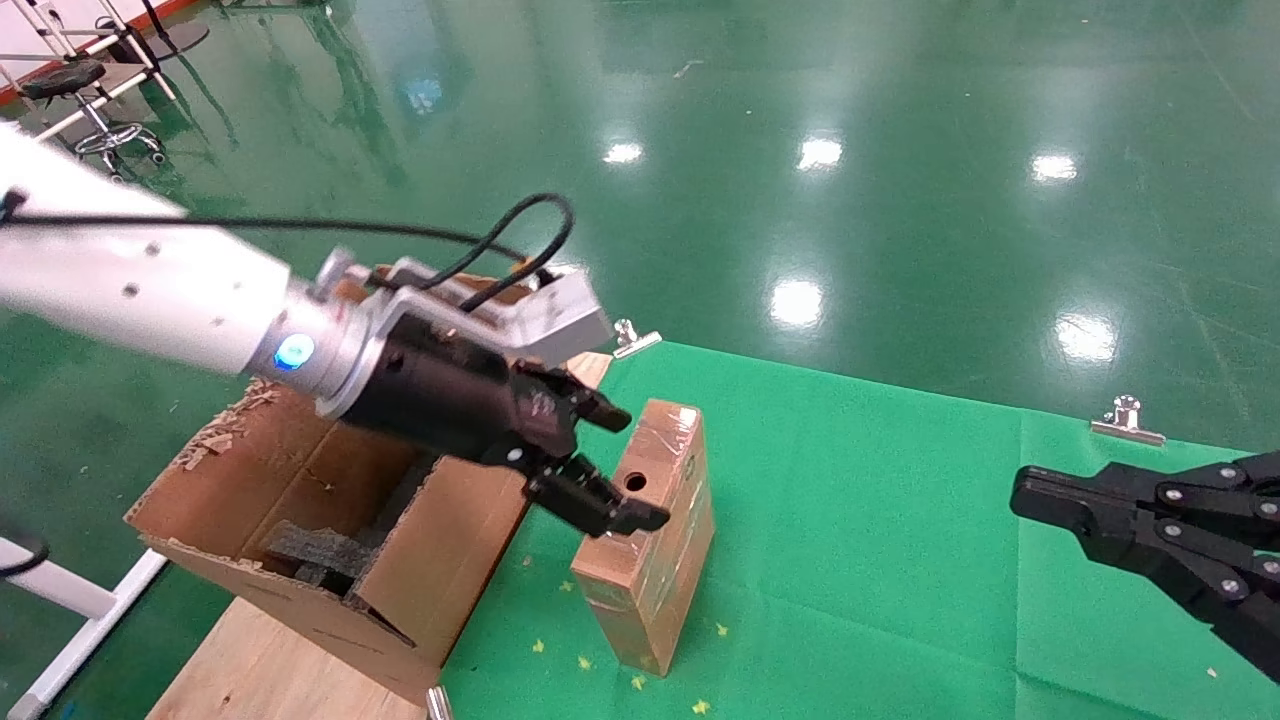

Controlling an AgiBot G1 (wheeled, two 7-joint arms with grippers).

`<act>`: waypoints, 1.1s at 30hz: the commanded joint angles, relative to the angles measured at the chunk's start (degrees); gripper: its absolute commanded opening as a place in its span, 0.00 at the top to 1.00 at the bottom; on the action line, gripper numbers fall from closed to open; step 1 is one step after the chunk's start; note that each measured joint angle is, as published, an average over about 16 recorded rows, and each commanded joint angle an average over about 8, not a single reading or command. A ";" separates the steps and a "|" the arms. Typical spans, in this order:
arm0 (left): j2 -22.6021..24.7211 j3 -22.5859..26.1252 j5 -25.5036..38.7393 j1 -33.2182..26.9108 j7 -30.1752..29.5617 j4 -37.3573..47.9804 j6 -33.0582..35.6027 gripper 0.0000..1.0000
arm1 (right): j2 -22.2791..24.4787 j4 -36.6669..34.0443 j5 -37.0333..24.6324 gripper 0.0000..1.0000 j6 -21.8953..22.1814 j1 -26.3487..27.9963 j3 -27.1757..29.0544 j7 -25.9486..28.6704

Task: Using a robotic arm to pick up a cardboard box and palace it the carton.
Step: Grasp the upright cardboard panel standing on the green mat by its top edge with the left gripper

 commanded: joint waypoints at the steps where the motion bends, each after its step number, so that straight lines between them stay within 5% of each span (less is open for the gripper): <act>1: 1.45 1.56 2.45 -2.41 -2.99 0.17 0.43 0.00 | 0.00 0.00 0.00 1.00 0.00 0.00 0.00 0.00; 10: 5.72 9.21 4.87 -8.51 -16.41 4.15 0.70 0.00 | 0.00 0.00 0.00 1.00 0.00 0.00 0.00 0.00; 22: 9.65 18.42 5.66 -11.77 -23.03 7.94 0.48 0.00 | 0.00 0.00 0.00 1.00 0.00 0.00 -0.01 0.00; 23: 9.90 19.00 5.61 -11.90 -23.33 8.04 0.44 0.00 | 0.00 0.00 0.00 0.95 0.00 0.00 -0.01 0.00; 30: 11.34 22.91 5.50 -12.77 -25.21 8.35 0.35 0.00 | 0.00 0.00 0.01 0.07 0.00 0.00 -0.01 0.00; 33: 11.69 24.22 5.54 -13.12 -25.71 8.37 0.31 0.12 | 0.00 0.00 0.01 0.00 0.00 0.00 -0.01 0.00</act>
